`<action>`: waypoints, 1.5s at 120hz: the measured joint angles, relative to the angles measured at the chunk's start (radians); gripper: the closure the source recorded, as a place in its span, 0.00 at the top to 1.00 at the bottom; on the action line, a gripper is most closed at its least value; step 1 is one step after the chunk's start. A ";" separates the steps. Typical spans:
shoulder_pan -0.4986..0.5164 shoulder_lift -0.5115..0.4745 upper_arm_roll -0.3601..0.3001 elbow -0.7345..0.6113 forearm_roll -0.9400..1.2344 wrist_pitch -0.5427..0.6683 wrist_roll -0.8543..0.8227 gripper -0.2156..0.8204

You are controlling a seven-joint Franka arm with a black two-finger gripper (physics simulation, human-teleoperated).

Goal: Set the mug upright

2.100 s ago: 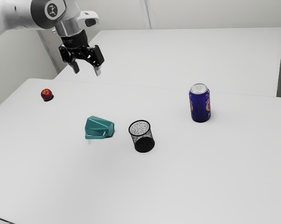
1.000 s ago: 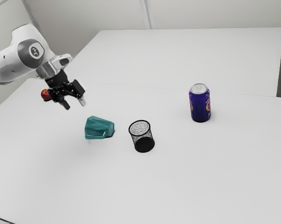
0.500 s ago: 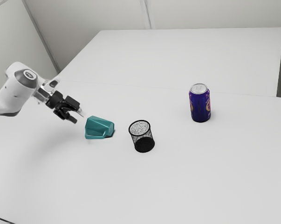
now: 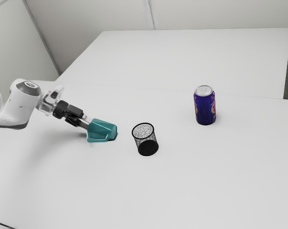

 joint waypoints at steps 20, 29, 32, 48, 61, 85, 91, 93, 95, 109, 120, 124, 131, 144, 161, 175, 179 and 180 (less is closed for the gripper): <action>-0.001 0.015 -0.006 0.000 -0.042 -0.040 0.060 0.76; -0.001 0.022 -0.006 0.000 -0.054 -0.053 0.082 0.68; -0.001 0.023 -0.006 0.000 -0.057 -0.056 0.089 0.65; -0.001 0.038 -0.007 0.001 -0.072 -0.070 0.120 0.44; -0.003 0.047 -0.014 0.006 -0.081 -0.079 0.141 0.35; -0.004 0.041 -0.017 0.014 -0.086 -0.097 0.173 0.16; -0.004 0.040 -0.019 0.014 -0.086 -0.100 0.180 0.13; -0.004 0.040 -0.019 0.014 -0.086 -0.100 0.182 0.12; -0.004 0.040 -0.019 0.014 -0.086 -0.101 0.184 0.11; -0.012 0.030 -0.020 0.019 -0.083 -0.103 0.196 0.07; -0.018 0.009 -0.025 0.021 -0.076 -0.100 0.204 0.08; -0.024 -0.005 -0.028 0.019 -0.073 -0.095 0.206 0.07; -0.036 -0.034 -0.033 0.013 -0.058 -0.082 0.209 0.07; -0.069 -0.083 -0.036 0.002 -0.005 -0.050 0.208 0.06; -0.138 -0.146 -0.043 -0.009 0.146 0.027 0.175 0.06; -0.208 -0.169 -0.047 -0.020 0.334 0.118 0.117 0.05; -0.225 -0.171 -0.048 -0.021 0.389 0.146 0.097 0.05; -0.229 -0.171 -0.048 -0.021 0.403 0.152 0.092 0.05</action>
